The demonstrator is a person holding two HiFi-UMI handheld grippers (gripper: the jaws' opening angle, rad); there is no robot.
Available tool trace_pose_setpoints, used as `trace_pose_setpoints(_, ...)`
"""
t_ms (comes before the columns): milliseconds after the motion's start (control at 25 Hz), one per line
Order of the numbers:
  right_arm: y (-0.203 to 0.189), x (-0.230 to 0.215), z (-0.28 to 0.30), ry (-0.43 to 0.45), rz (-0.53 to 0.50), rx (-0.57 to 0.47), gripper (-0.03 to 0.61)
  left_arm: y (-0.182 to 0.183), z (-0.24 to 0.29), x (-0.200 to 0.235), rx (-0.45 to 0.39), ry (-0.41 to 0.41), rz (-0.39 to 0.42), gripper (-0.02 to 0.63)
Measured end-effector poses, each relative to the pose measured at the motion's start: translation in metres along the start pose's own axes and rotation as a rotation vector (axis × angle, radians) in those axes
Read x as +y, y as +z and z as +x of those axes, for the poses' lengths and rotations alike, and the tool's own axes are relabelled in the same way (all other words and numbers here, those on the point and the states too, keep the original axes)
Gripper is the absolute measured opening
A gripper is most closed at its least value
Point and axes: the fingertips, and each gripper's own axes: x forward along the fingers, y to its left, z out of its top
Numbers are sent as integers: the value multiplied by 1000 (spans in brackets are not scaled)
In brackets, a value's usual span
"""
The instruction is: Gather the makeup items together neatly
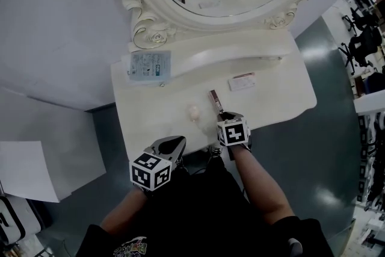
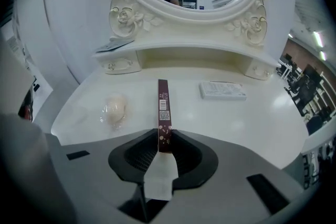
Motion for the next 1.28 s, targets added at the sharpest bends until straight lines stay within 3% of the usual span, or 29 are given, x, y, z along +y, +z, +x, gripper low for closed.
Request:
trace_pose_setpoints(120, -2, 5, 4, -21, 46, 22, 98, -2, -8, 7, 2, -9, 4, 9)
trace_pose_setpoints(600, 1, 14, 9, -114, 39, 45, 98, -8, -31, 32, 6, -19, 4, 9)
trace_pose_setpoints(880, 1, 19, 8, -95, 43, 36, 117, -9, -36, 34, -2, -17, 1, 9)
trace_pose_setpoints(960, 7, 24, 4, -61, 46, 3, 172, -8, -35, 34, -3, -18, 0, 9)
trace_pose_setpoints(1120, 31, 27, -25, 28, 6, -158, 183, -6, -30, 27, -4, -24, 3, 9)
trace_pose_setpoints(1280, 44, -8, -50, 81, -112, -256, 187, -2, -19, 16, -7, -35, 8, 9)
